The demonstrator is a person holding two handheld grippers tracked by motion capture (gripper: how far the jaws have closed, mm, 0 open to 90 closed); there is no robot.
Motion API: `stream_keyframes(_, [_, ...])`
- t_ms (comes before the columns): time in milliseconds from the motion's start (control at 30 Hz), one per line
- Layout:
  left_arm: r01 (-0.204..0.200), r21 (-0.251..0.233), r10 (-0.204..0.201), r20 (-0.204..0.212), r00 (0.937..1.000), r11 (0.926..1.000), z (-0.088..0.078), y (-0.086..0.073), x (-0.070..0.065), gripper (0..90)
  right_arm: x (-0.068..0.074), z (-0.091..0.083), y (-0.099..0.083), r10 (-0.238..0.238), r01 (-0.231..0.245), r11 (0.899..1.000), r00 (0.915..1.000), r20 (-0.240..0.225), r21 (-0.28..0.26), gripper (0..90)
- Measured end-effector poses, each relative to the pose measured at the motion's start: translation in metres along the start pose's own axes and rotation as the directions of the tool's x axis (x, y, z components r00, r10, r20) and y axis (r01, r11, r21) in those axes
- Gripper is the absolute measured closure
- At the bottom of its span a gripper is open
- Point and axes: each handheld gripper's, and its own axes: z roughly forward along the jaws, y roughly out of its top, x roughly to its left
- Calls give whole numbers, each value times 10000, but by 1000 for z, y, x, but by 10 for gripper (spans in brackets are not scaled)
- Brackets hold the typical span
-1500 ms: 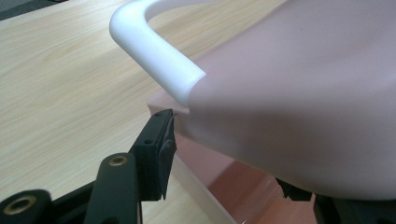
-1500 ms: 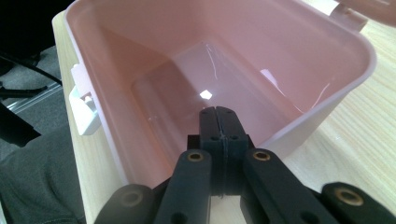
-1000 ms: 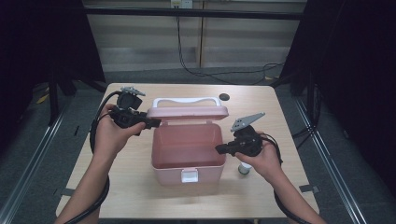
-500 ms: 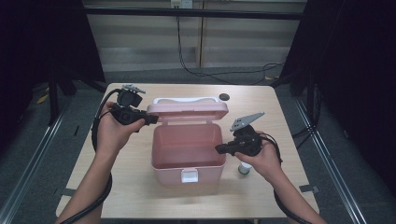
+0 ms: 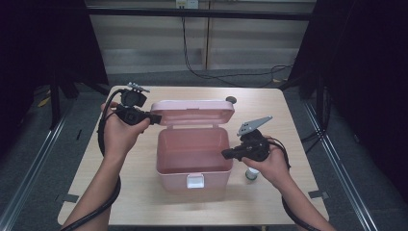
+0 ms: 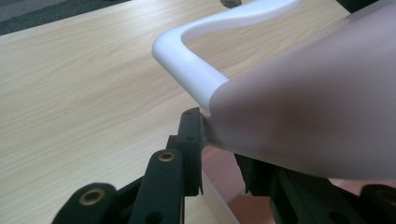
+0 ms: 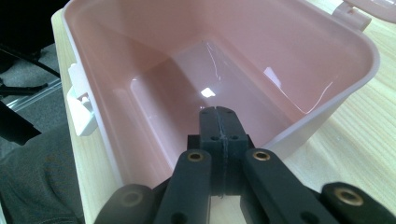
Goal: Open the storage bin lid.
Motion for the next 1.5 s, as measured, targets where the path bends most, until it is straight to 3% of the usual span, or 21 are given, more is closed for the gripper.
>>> stream_keyframes(200, [-10,166,12,-146,9999,9999,2,7,1,743,0,2,-1,-9,9,10000,10000,-20,19,900])
stream_keyframes(300, [-245,568,274,-512,9983,9981,3,16,0,768,2,3,2,-124,124,9998,9999,-10,171,900])
stream_keyframes(700, [-487,1011,599,-1116,9919,9937,11,32,0,827,1,5,0,-75,75,10000,9999,-72,-12,900])
stream_keyframes(1300, [61,1543,122,-1176,9930,9880,20,49,8,856,-1,8,1,-150,149,9999,9998,-138,-40,900])
stream_keyframes(1500, [246,1502,-73,-1151,9933,9884,23,52,11,859,-1,8,0,-136,135,9999,9998,-165,-65,900])
